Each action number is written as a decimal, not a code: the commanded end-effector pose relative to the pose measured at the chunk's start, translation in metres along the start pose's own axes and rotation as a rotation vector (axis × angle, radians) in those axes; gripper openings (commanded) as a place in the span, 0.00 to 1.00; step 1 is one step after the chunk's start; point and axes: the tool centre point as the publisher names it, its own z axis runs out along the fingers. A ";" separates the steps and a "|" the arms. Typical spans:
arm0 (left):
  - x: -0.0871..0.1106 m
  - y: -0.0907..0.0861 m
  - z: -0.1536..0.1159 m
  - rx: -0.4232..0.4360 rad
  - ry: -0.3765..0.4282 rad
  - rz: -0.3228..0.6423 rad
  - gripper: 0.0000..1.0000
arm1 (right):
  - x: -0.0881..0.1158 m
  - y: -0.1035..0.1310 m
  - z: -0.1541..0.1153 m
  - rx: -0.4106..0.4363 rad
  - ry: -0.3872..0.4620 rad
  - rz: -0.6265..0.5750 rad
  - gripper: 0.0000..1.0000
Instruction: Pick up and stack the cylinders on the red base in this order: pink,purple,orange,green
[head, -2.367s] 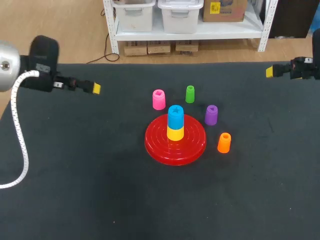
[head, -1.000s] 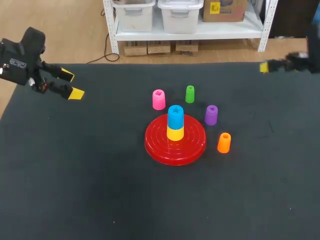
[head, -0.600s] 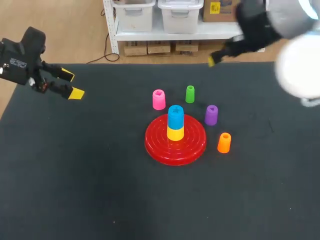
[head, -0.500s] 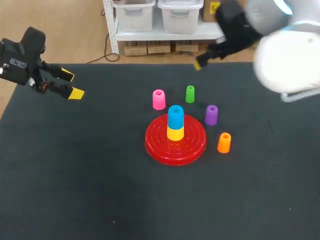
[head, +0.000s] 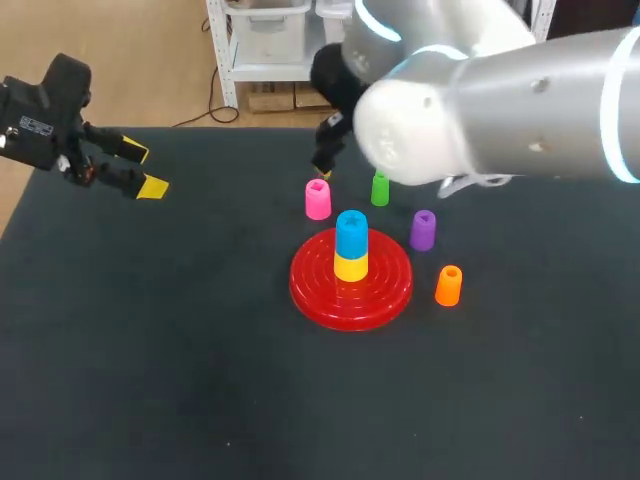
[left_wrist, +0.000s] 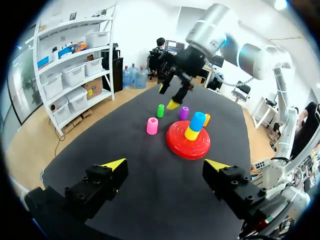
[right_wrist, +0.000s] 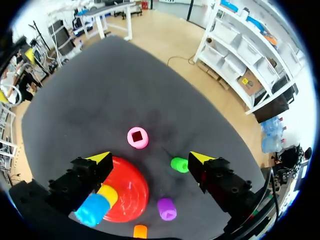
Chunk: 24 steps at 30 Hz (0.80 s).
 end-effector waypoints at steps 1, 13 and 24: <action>0.000 0.001 0.001 0.003 -0.002 0.002 1.00 | -0.011 0.005 0.034 0.013 0.117 -0.019 1.00; 0.000 0.001 0.001 0.003 -0.002 0.002 1.00 | -0.018 0.017 0.053 0.033 0.194 -0.051 1.00; 0.000 0.001 0.001 0.003 -0.002 0.002 1.00 | -0.013 0.026 0.059 -0.001 0.219 -0.029 1.00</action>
